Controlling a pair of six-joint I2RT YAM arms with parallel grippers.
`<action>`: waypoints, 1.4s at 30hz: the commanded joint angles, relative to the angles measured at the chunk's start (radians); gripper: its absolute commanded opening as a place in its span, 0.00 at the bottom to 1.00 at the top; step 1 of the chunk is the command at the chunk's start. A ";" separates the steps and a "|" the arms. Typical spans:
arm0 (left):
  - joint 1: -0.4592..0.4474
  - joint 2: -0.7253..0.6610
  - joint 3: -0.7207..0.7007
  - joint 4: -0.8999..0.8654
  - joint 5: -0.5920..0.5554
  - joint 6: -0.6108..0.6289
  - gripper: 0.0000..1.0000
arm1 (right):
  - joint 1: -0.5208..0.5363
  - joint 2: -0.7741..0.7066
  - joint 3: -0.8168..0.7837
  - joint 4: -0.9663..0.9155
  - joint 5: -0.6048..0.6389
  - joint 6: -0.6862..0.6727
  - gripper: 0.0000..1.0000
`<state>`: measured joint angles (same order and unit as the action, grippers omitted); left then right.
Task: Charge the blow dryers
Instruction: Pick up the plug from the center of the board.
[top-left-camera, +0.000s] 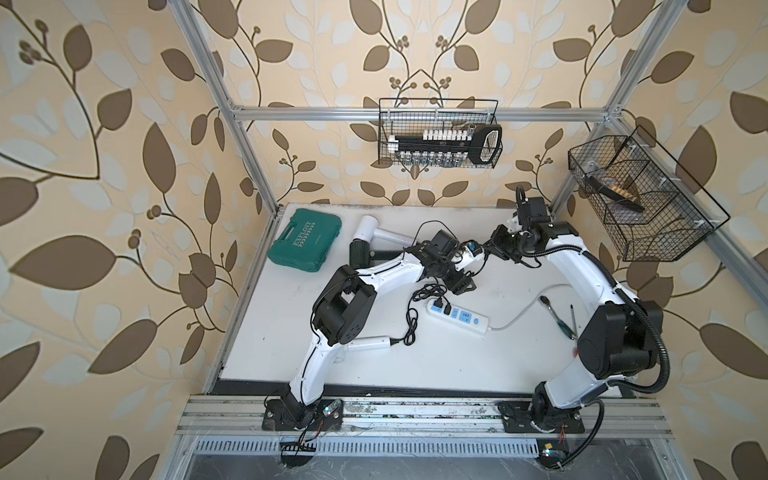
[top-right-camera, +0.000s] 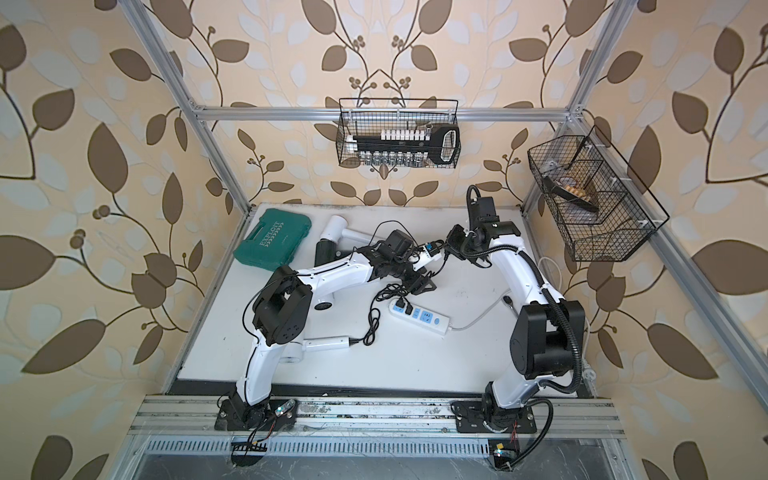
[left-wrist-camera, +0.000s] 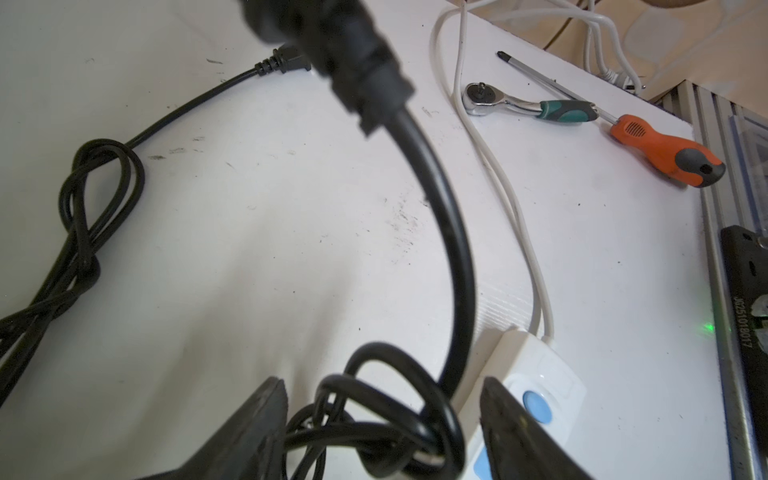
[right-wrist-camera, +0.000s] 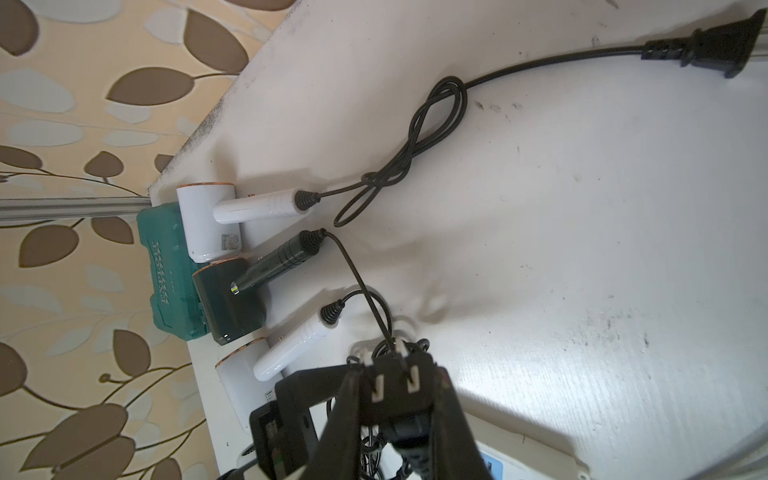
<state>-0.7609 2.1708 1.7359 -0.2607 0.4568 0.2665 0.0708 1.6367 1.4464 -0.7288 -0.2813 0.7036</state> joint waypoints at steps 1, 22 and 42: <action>-0.011 -0.015 0.059 0.014 -0.043 0.007 0.74 | -0.004 -0.052 -0.019 0.005 -0.027 0.019 0.00; 0.023 -0.068 0.170 -0.332 -0.056 0.338 0.00 | -0.007 -0.200 -0.271 0.032 0.153 -0.236 0.56; 0.046 -0.084 0.291 -0.795 -0.040 0.847 0.00 | 0.071 -0.463 -0.614 0.415 -0.239 -0.856 0.62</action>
<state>-0.7250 2.1685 2.0186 -0.9638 0.4145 0.9916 0.1310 1.2140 0.8692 -0.4072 -0.3500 0.0448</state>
